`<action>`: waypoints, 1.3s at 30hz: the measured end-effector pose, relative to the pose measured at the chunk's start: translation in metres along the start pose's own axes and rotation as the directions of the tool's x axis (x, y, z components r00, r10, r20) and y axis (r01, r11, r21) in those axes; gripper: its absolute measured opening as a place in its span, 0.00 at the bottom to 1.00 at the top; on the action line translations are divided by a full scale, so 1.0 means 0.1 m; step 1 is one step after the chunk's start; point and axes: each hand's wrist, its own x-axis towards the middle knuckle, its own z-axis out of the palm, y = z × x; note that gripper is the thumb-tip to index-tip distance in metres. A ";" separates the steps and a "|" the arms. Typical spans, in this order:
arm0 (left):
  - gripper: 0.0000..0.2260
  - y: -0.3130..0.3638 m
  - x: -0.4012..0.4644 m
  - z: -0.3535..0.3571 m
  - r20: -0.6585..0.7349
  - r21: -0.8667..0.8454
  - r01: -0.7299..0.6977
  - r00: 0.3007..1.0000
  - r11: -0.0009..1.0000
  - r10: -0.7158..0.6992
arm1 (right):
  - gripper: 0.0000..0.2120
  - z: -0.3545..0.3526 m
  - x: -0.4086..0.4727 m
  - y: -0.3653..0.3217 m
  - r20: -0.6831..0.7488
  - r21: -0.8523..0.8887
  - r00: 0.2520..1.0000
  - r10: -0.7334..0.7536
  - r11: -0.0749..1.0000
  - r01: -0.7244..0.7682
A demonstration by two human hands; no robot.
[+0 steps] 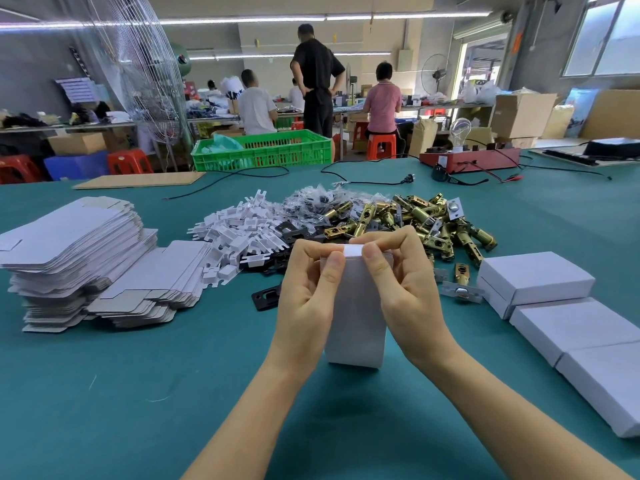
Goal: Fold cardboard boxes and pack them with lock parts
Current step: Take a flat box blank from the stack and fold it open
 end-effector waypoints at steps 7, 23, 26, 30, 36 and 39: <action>0.05 -0.03 0.01 -0.03 0.021 0.098 -0.093 0.996 0.991 0.092 | 0.03 0.00 0.01 0.04 -0.001 0.000 0.997 -0.083 0.997 0.083; 0.06 -0.06 0.03 0.01 -0.060 0.126 -0.070 0.995 0.990 0.078 | 0.09 0.04 -0.05 0.15 -0.008 -0.174 0.989 -0.149 0.974 0.145; 0.06 -0.05 0.01 0.00 -0.064 0.158 -0.063 0.995 0.985 0.074 | 0.09 0.04 -0.04 0.14 0.002 -0.199 0.989 -0.150 0.969 0.148; 0.11 -0.05 0.01 -0.03 -0.075 0.318 -0.072 0.992 0.946 0.100 | 0.14 -0.01 -0.02 0.12 0.016 -0.181 0.996 -0.085 0.980 0.087; 0.16 -0.11 0.02 -0.04 0.157 0.633 -0.601 0.717 0.488 0.680 | 0.21 -0.05 0.08 0.04 -0.032 0.097 0.965 0.258 0.962 -0.254; 0.14 -0.26 -0.06 0.01 0.327 0.576 -0.698 0.674 0.426 0.663 | 0.35 -0.18 0.19 0.02 0.249 0.294 0.710 0.658 0.648 -0.703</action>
